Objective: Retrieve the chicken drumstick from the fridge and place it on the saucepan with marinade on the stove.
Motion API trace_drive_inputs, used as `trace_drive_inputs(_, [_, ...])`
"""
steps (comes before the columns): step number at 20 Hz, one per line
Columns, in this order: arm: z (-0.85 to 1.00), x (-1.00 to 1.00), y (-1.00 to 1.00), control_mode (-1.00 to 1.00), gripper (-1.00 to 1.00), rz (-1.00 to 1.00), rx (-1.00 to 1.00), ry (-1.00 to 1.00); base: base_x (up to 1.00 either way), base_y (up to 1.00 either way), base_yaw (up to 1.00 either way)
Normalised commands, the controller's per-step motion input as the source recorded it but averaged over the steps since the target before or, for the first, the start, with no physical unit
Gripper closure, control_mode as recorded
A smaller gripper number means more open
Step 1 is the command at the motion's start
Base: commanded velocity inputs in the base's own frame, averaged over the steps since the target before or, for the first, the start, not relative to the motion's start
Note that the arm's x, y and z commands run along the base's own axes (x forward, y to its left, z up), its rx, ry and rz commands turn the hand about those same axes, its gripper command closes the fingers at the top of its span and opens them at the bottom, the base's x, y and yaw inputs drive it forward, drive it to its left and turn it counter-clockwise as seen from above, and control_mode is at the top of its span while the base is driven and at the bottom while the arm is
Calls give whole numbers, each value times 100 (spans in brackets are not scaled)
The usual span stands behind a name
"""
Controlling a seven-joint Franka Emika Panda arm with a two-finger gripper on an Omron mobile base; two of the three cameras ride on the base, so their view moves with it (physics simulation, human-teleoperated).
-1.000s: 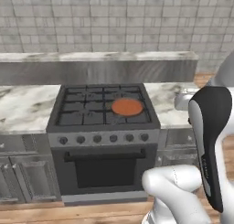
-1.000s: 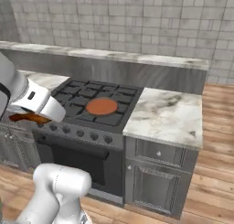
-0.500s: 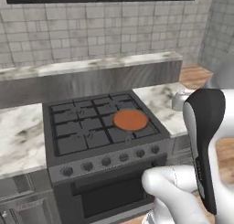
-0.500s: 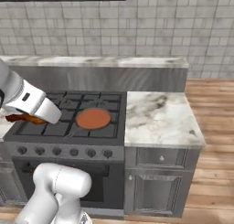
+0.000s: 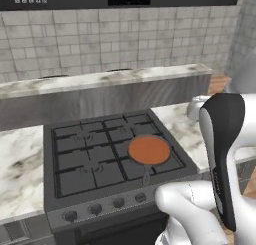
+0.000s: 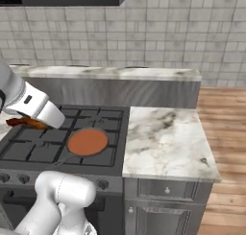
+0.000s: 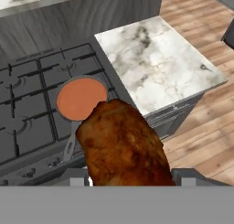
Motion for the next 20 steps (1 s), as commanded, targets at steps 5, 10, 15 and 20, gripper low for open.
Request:
trace_drive_inputs(5, [0,0,0,100,100,0,0,0,17,-31,23])
trace_drive_inputs(10, [0,0,0,100,100,0,0,0,30,-8,22])
trace_drive_inputs(15, [0,0,0,100,100,0,0,0,34,0,5])
trace_drive_inputs(20, [-5,8,0,-100,100,0,1,3,30,0,0])
